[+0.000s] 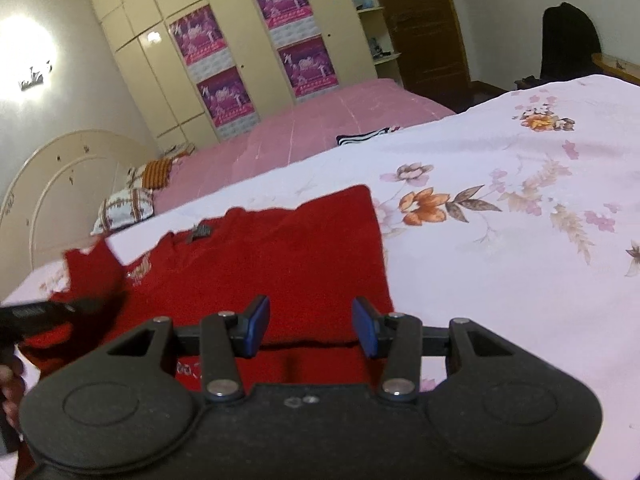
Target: Fold small clothes
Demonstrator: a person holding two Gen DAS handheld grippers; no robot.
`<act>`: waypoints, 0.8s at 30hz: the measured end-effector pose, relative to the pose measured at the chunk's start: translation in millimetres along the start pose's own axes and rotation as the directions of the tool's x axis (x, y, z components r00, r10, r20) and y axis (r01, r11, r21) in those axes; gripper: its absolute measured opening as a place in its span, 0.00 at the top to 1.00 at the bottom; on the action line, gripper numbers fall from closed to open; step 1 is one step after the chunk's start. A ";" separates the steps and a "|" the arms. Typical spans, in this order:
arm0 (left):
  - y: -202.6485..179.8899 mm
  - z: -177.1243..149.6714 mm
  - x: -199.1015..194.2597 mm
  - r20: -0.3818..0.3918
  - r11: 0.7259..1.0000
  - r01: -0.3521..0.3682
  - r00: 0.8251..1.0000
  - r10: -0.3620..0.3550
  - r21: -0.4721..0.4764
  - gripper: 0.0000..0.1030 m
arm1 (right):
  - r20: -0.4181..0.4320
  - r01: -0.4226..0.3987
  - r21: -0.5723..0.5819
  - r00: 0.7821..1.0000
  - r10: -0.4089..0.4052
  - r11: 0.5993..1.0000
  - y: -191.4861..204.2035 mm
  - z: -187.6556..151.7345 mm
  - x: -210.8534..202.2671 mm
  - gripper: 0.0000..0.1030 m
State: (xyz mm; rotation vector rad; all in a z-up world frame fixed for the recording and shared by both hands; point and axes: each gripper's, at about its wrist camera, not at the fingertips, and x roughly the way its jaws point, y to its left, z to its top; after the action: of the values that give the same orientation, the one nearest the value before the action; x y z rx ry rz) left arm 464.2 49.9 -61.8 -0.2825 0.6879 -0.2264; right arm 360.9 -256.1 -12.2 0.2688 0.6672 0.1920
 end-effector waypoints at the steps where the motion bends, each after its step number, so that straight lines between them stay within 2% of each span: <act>1: -9.3 -0.3 1.4 -0.011 1.000 0.005 1.000 -0.005 0.023 0.96 | 0.001 -0.003 0.008 1.000 0.003 1.000 -0.4 -0.1 -0.6 0.56; 4: -27.4 -1.0 20.9 -0.071 0.997 0.021 0.997 -0.016 0.072 0.96 | -0.003 -0.015 0.039 1.000 0.015 0.999 -2.0 -1.7 0.0 0.55; 6: -29.6 -7.0 31.3 -0.093 0.993 0.008 0.996 0.003 0.115 0.95 | -0.009 -0.031 0.064 0.999 0.032 0.997 -2.1 -2.8 1.8 0.53; 11: -38.0 -13.6 17.2 -0.049 0.986 -0.054 0.997 0.063 0.159 0.95 | -0.025 -0.119 0.153 0.992 0.124 0.981 5.9 -1.0 12.8 0.50; 14: -24.3 -15.1 -8.7 -0.013 0.991 -0.068 0.997 0.070 0.117 0.95 | -0.031 -0.182 0.208 0.981 0.193 0.961 14.9 0.9 21.6 0.49; 15: -17.9 -15.6 -18.6 -0.009 0.992 -0.079 0.997 0.080 0.102 0.91 | -0.035 -0.203 0.226 0.976 0.216 0.953 18.2 1.6 25.9 0.49; 16: -9.7 -18.0 -30.4 0.000 0.991 -0.100 0.995 0.100 0.087 0.84 | -0.043 -0.221 0.244 0.970 0.238 0.944 22.1 1.8 30.7 0.49; 17: -1.7 -20.6 -41.2 0.014 0.989 -0.123 0.992 0.123 0.077 0.50 | -0.053 -0.237 0.260 0.964 0.259 0.936 25.7 1.3 35.2 0.48; 18: 7.3 -25.8 -56.8 0.047 0.984 -0.159 0.987 0.156 0.075 0.22 | -0.065 -0.257 0.277 0.956 0.285 0.926 29.8 0.4 40.7 0.48; 19: 17.1 -32.3 -73.1 0.086 0.978 -0.193 0.979 0.186 0.084 0.22 | -0.071 -0.268 0.288 0.952 0.299 0.920 33.3 -1.0 44.0 0.48; 20: 27.4 -37.5 -84.7 0.093 0.972 -0.216 0.974 0.208 0.092 0.22 | -0.078 -0.276 0.295 0.947 0.311 0.915 37.0 -2.2 47.5 0.48; 23: 64.5 -48.3 -103.8 0.060 0.958 -0.285 0.957 0.282 0.042 0.47 | -0.098 -0.283 0.286 0.942 0.322 0.916 48.4 -3.8 55.5 0.46; 24: 78.2 -50.4 -107.6 0.037 0.953 -0.304 0.952 0.304 0.010 0.47 | -0.099 -0.281 0.279 0.943 0.318 0.918 52.3 -3.7 56.8 0.46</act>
State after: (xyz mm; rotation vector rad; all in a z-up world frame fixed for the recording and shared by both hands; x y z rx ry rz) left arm 359.4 146.0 -61.2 -0.1614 0.6848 0.0673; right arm 397.6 -191.0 -32.2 0.6185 0.7926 0.4223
